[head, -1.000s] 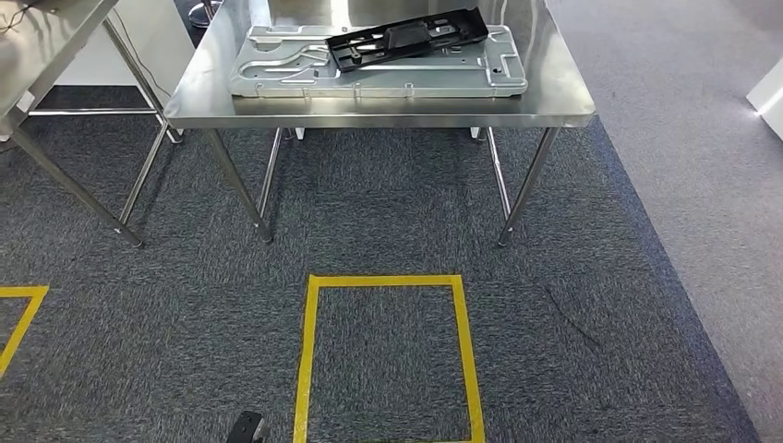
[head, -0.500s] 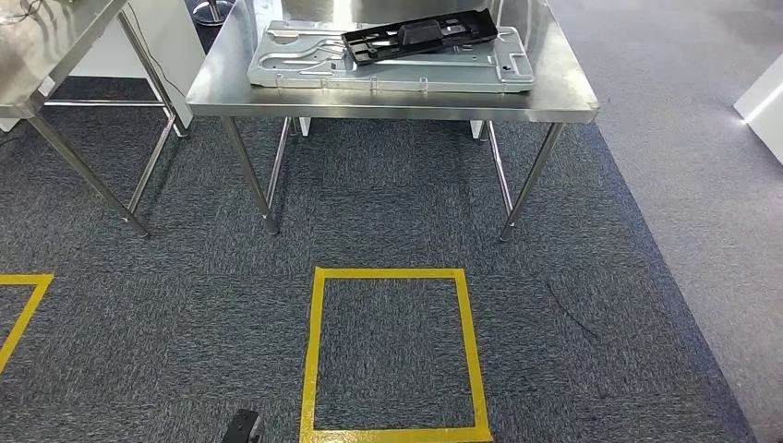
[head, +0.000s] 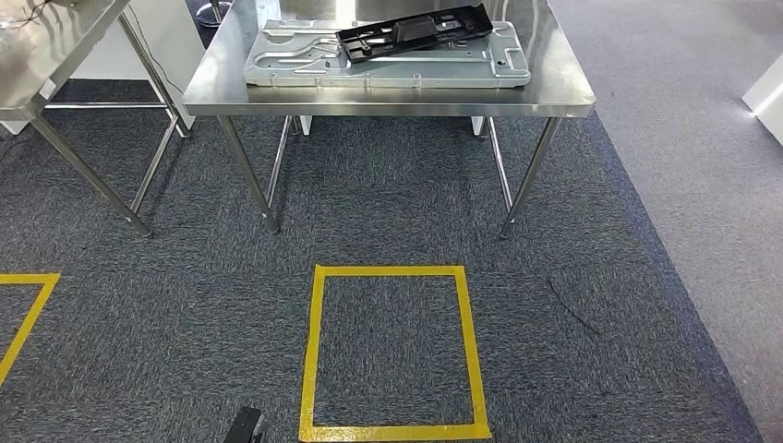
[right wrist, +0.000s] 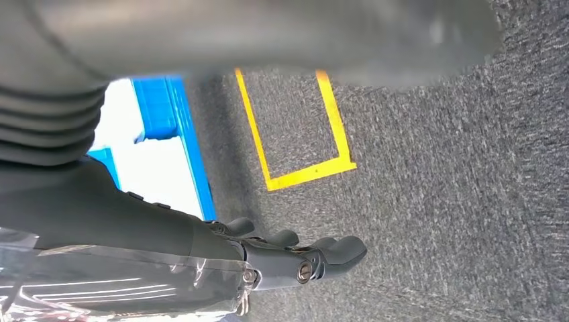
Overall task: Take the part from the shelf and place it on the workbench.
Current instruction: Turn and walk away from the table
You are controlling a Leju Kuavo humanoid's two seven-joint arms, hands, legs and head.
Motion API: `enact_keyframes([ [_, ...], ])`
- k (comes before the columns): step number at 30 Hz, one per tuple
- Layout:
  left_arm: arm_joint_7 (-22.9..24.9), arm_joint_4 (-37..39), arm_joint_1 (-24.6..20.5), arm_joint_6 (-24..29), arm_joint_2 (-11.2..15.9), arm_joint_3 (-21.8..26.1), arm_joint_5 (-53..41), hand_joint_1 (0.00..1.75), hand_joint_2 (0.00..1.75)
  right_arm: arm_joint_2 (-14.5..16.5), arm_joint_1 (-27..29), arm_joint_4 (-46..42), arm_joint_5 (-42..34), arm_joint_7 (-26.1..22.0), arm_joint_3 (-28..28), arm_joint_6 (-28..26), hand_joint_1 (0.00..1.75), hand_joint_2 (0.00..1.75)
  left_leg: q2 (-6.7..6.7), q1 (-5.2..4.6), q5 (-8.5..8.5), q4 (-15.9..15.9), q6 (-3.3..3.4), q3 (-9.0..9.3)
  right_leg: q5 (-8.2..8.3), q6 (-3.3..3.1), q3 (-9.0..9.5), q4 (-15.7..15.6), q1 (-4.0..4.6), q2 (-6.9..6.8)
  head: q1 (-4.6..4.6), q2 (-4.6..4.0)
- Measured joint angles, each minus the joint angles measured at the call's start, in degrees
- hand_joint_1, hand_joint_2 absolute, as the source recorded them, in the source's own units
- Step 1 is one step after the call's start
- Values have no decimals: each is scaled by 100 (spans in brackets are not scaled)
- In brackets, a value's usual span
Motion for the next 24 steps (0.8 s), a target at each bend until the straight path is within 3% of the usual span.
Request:
enact_keyframes([
  [1,-1,0,-1,-1,1,0,-3,0,0,0,0,0,1,2,-4,-1,0,0,0,0,3,0,-4,0,2,-4,0,1,0,0,0,0],
  [2,-2,0,-3,-1,1,0,-6,0,0,0,0,0,4,4,-6,-3,0,44,0,0,5,0,-7,0,3,-6,-1,2,0,0,0,0],
  [5,12,0,-7,18,1,-2,-25,0,131,0,0,0,21,13,-7,-31,0,175,0,3,10,0,-12,0,8,-10,0,4,-2,0,0,0],
  [6,31,0,-7,38,1,-3,-37,0,175,0,0,0,23,15,-8,-48,0,175,0,4,11,0,-12,0,9,-10,0,4,-3,0,0,0],
  [13,331,-2,20,170,17,-105,-113,0,175,11,10,-3,-190,-160,-17,161,0,175,0,4,13,1,-11,0,13,-8,0,5,-10,0,0,0],
  [24,578,-144,291,223,234,-1118,1093,0,175,-91,199,-143,-1395,-449,660,455,0,175,0,4,13,3,-11,-4,14,-8,-2,4,-12,-1,0,0],
])
